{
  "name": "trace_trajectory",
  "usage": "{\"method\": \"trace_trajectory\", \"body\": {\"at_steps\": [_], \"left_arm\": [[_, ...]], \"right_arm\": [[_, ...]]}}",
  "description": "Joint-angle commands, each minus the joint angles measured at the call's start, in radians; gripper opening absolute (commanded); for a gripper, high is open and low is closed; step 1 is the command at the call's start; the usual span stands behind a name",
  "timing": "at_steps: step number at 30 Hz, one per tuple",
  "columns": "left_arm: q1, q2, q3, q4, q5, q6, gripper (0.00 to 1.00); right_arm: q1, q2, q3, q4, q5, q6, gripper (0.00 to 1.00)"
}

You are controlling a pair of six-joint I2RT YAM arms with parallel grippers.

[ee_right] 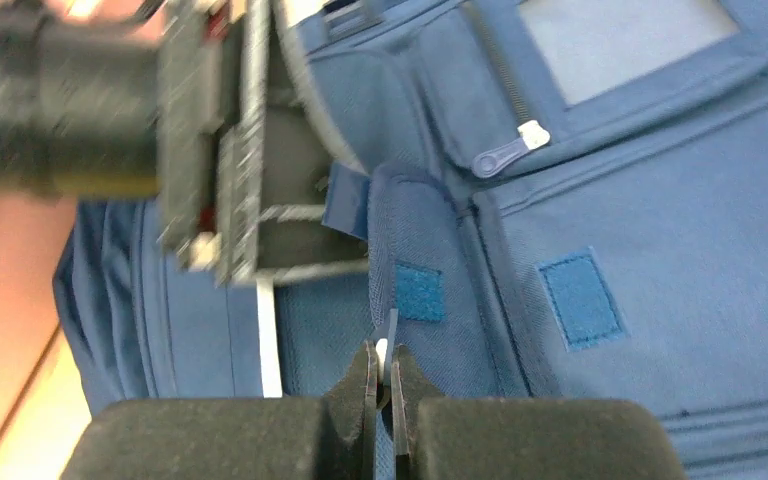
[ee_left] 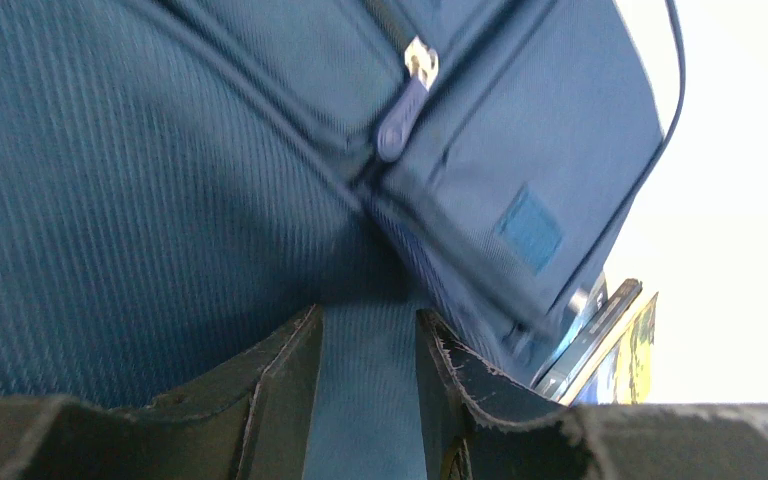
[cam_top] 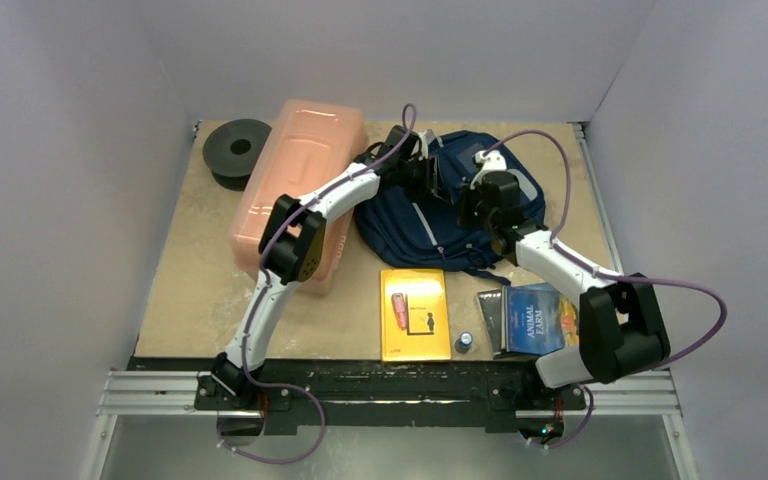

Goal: Pack the student bag
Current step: Adjust the student bag at the center of the board.

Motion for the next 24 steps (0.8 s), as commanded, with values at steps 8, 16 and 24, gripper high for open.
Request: {"method": "trace_trajectory", "body": {"at_steps": [8, 16, 24], "left_arm": [[0.018, -0.034, -0.004, -0.024, 0.029, -0.044, 0.40], [0.036, -0.238, -0.158, -0.035, -0.005, -0.150, 0.48], [-0.011, -0.188, -0.138, 0.123, 0.091, -0.215, 0.45]], "right_arm": [[0.078, 0.041, 0.004, 0.015, -0.007, -0.097, 0.00], [0.076, 0.055, -0.022, 0.018, -0.032, -0.065, 0.00], [0.076, 0.054, -0.038, 0.020, -0.075, -0.049, 0.00]]}}
